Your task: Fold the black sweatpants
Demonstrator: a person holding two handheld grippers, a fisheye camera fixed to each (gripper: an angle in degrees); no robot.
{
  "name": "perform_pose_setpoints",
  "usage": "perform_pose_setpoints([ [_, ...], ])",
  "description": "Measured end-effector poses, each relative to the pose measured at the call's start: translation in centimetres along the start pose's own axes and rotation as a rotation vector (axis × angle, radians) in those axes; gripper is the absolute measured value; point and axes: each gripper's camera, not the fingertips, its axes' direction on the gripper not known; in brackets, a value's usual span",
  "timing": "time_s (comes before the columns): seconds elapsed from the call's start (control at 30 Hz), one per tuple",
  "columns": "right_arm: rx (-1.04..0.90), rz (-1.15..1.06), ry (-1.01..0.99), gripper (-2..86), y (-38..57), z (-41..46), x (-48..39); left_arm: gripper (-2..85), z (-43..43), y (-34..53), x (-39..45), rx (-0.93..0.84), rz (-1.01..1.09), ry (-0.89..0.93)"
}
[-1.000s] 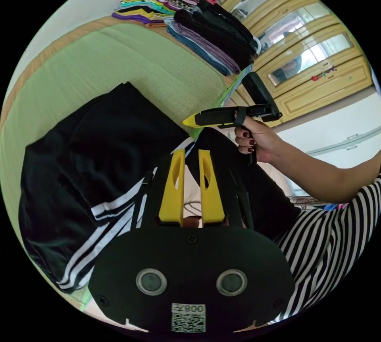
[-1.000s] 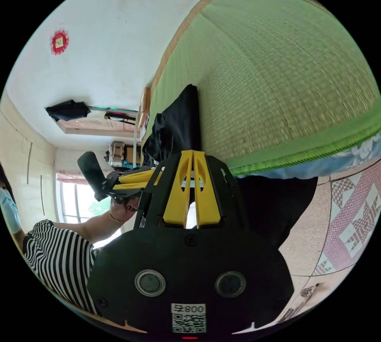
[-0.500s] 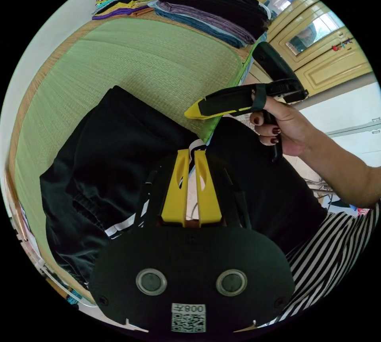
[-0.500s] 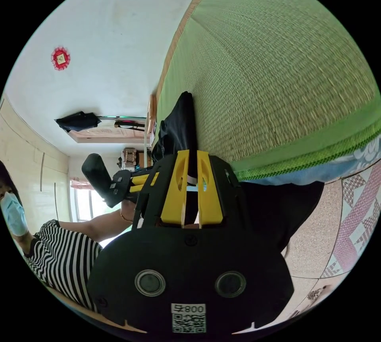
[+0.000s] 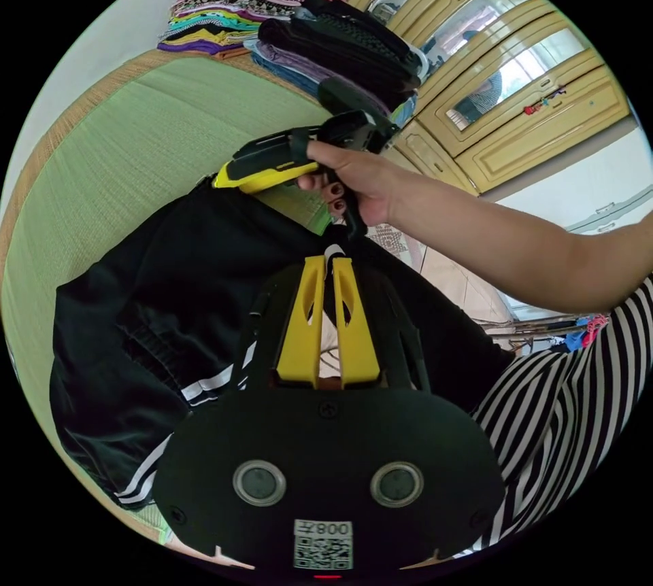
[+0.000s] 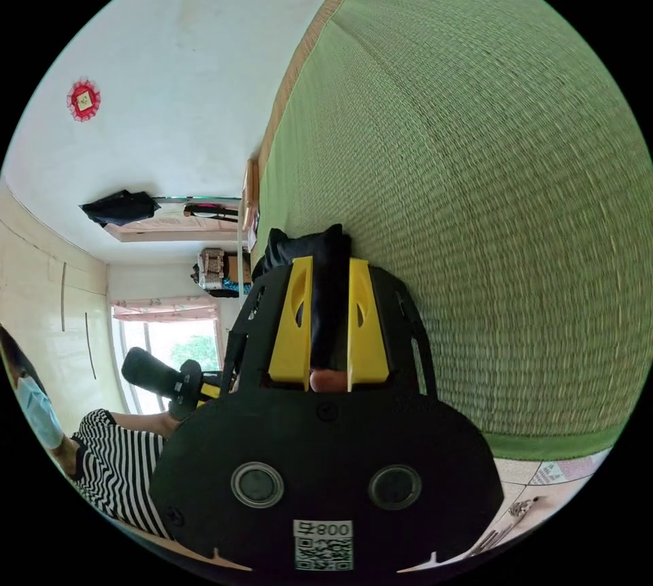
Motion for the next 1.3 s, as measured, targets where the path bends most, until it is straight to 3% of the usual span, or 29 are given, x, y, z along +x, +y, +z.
perform_pose_setpoints([
  [0.33,-0.006,0.005,0.061,3.3,-1.4,-2.2,-3.5,1.9,-0.9,4.0,-2.4,0.070,-0.034,0.079],
  [0.73,0.166,0.016,0.096,2.5,-1.6,-9.5,-12.7,1.9,-4.1,11.2,-7.2,0.231,-0.052,0.218],
  [1.3,0.191,-0.119,0.085,2.3,-6.4,-6.6,-39.6,1.9,-12.7,33.9,-21.3,0.636,-0.302,0.347],
])
